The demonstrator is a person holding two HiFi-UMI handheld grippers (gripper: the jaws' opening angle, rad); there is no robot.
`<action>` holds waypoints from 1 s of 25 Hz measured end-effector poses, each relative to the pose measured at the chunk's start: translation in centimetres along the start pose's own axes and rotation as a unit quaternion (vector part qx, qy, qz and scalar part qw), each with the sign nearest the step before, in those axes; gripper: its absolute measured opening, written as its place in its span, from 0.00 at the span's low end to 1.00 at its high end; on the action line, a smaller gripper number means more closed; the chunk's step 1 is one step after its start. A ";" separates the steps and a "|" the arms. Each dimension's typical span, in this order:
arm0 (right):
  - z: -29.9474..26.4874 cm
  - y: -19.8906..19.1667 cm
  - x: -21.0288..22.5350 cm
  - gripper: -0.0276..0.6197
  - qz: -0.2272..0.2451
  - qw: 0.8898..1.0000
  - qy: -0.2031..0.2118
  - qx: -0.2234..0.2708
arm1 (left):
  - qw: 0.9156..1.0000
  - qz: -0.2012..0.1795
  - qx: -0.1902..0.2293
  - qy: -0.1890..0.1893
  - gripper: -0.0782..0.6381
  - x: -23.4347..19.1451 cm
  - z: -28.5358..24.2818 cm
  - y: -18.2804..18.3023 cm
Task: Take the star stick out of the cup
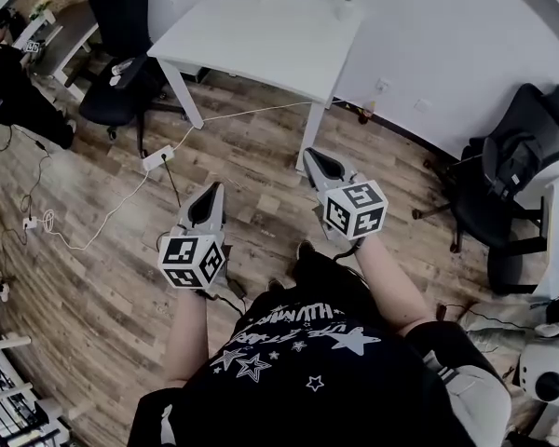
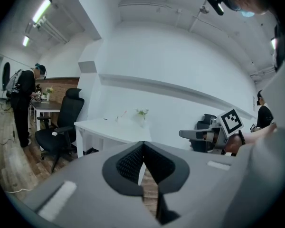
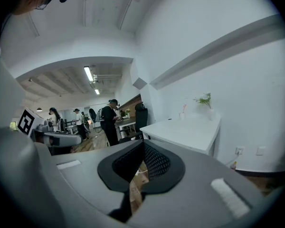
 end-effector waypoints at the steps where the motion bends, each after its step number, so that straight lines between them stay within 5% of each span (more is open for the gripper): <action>1: 0.0 -0.5 0.0 0.07 0.000 1.000 -0.003 -0.005 | 1.000 0.003 -0.001 0.000 0.11 -0.2 0.2 -0.3; 13: -8.5 0.9 3.4 0.07 -0.012 1.000 0.006 -0.015 | 1.000 -0.001 -0.005 0.014 0.11 -4.6 -5.8 0.4; 25: -23.5 9.7 11.3 0.07 -0.031 0.999 0.027 -0.008 | 0.999 0.004 -0.017 0.030 0.11 -11.5 -20.9 3.8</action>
Point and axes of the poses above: the fingertips, and each gripper's own axes: z backward along the fingers, x to its right, y out of its top, the point moved 1 cm from there along z, backward along the fingers, and after that the axes turned 13 degrees about -z, right-handed, at the moved point
